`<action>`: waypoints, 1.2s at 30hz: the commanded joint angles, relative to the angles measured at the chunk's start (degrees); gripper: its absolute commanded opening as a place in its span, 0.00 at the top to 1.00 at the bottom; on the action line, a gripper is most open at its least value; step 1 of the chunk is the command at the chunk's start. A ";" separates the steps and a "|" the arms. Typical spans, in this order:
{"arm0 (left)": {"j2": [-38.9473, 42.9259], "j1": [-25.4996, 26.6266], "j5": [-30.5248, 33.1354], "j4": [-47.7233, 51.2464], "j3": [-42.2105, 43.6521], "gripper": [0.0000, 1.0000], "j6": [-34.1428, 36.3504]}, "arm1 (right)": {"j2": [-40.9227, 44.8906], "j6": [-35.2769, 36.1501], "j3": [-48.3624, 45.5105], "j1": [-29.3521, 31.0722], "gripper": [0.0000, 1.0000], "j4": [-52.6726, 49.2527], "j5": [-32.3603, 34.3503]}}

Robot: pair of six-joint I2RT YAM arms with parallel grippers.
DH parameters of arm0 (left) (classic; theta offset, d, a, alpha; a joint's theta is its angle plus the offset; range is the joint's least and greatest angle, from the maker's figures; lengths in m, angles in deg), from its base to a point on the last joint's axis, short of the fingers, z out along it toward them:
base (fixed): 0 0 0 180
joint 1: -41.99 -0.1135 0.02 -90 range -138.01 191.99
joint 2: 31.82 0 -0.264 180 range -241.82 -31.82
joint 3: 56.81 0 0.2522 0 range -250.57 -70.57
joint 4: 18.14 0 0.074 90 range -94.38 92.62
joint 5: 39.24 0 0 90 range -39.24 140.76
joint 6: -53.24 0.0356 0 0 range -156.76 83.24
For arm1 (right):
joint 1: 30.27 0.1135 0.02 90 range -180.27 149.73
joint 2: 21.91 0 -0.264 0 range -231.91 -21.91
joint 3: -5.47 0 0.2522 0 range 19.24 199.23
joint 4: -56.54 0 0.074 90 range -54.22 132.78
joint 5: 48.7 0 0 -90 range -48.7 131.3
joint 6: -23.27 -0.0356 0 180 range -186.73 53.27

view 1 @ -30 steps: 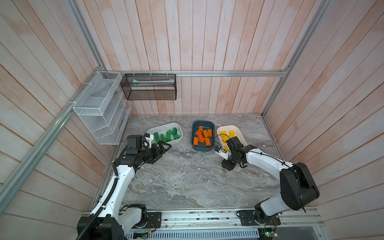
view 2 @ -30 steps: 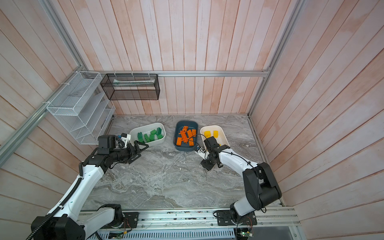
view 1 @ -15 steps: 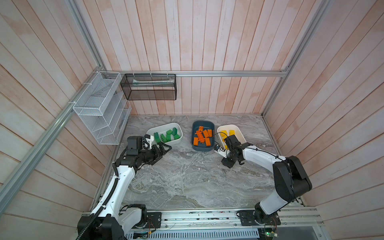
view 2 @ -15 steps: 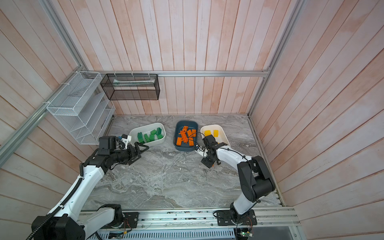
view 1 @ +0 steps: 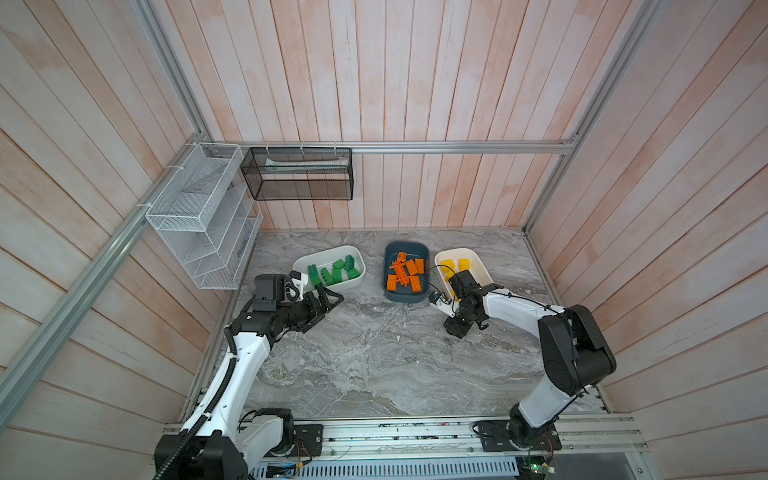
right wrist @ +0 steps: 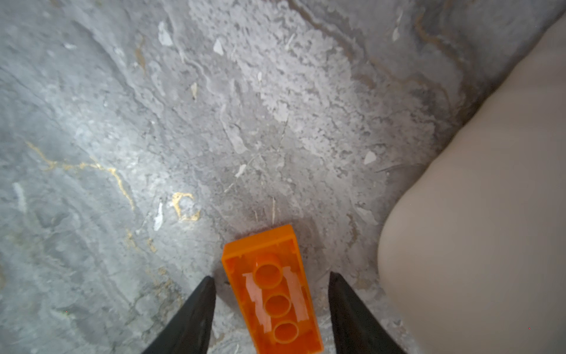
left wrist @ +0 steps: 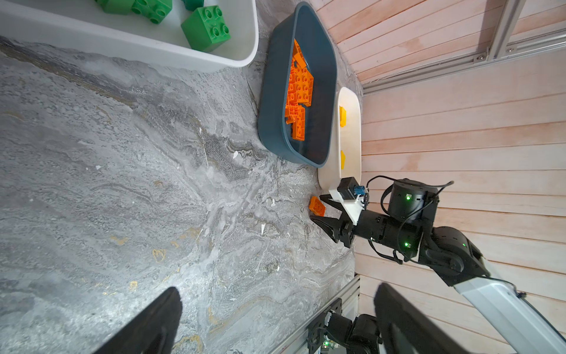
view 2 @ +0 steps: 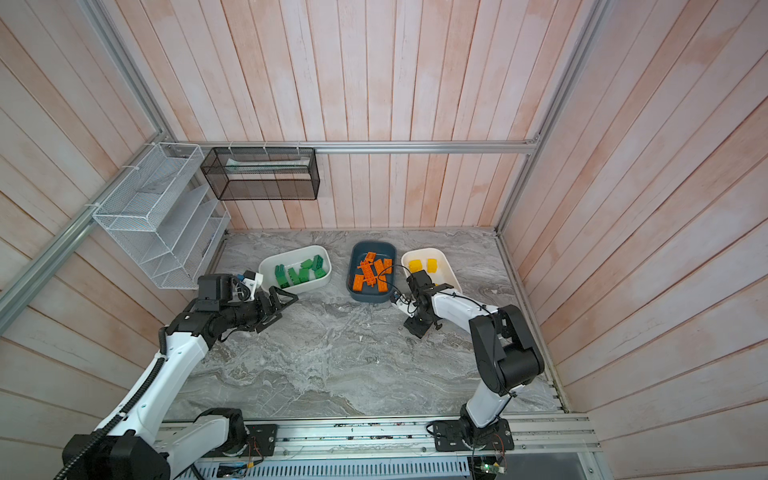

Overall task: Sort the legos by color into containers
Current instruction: 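Return the right gripper to the last orange brick and grasp it, then carry the orange brick into the teal tub and release it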

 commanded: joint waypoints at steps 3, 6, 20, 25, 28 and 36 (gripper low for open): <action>0.84 0.24 -0.49 0.50 0.56 0.00 1.46 | -2.57 -0.90 1.72 -0.75 0.41 -3.09 -2.95; 0.96 0.24 -0.49 0.65 0.46 0.00 1.47 | -3.50 -1.21 2.20 -0.70 0.44 -3.76 -3.79; 0.01 0.33 -0.68 0.58 -0.18 0.00 1.10 | -1.08 -1.40 0.16 0.60 0.74 -2.50 -0.18; -0.12 0.33 -1.79 0.11 -1.97 0.00 0.26 | 5.19 -6.70 4.45 1.19 0.75 -2.64 -9.58; -0.55 0.32 -2.58 -0.43 -3.35 0.00 -0.37 | 7.86 -11.51 7.42 2.64 0.75 1.59 -16.01; -3.34 0.33 -2.49 -1.03 -8.73 0.00 -0.10 | -3.78 -17.44 23.30 4.94 0.75 5.56 -17.57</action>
